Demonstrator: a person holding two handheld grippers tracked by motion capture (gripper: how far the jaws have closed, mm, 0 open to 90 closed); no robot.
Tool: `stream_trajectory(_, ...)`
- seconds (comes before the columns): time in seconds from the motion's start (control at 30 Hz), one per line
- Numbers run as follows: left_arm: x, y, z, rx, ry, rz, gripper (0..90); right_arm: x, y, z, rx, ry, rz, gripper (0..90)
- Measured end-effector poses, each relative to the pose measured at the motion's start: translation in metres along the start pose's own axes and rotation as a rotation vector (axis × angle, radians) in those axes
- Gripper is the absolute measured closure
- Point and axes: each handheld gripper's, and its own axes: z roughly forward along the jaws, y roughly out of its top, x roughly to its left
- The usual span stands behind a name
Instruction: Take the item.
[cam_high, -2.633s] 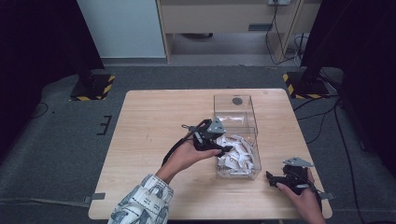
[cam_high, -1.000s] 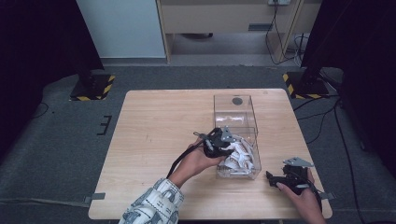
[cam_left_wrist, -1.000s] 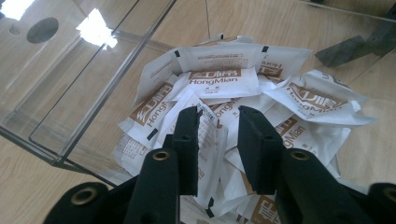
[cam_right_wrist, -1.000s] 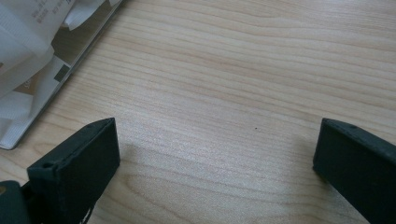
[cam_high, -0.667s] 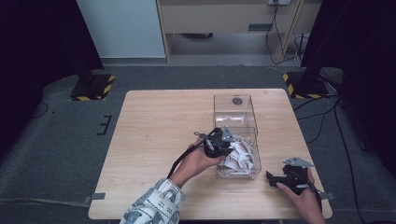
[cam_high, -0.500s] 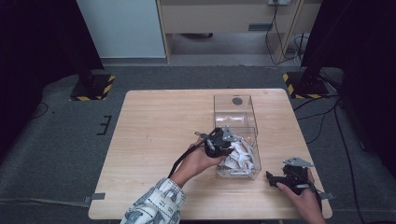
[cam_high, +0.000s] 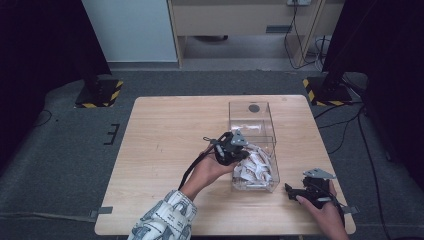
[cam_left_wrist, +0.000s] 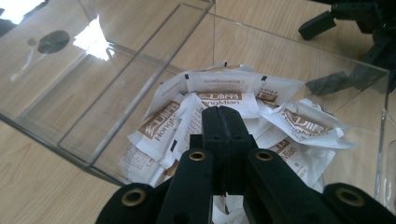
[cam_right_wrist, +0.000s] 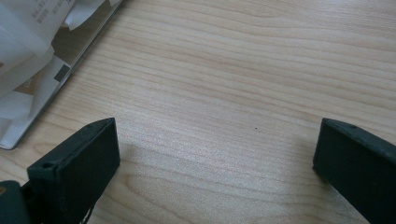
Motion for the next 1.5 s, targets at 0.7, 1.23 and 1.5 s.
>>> stream_trajectory(0.7,0.007,0.006,-0.020,-0.083,-0.034,-0.015,89.9,0.000,0.000,0.000,0.000,0.000,0.000,0.8)
stream_trajectory(1.23,0.007,0.014,-0.032,-0.115,-0.030,-0.006,89.9,0.000,0.000,0.000,0.000,0.000,0.000,0.8)
stream_trajectory(1.5,0.008,0.018,-0.043,-0.131,-0.020,0.005,89.9,0.000,0.000,0.000,0.000,0.000,0.000,0.8)
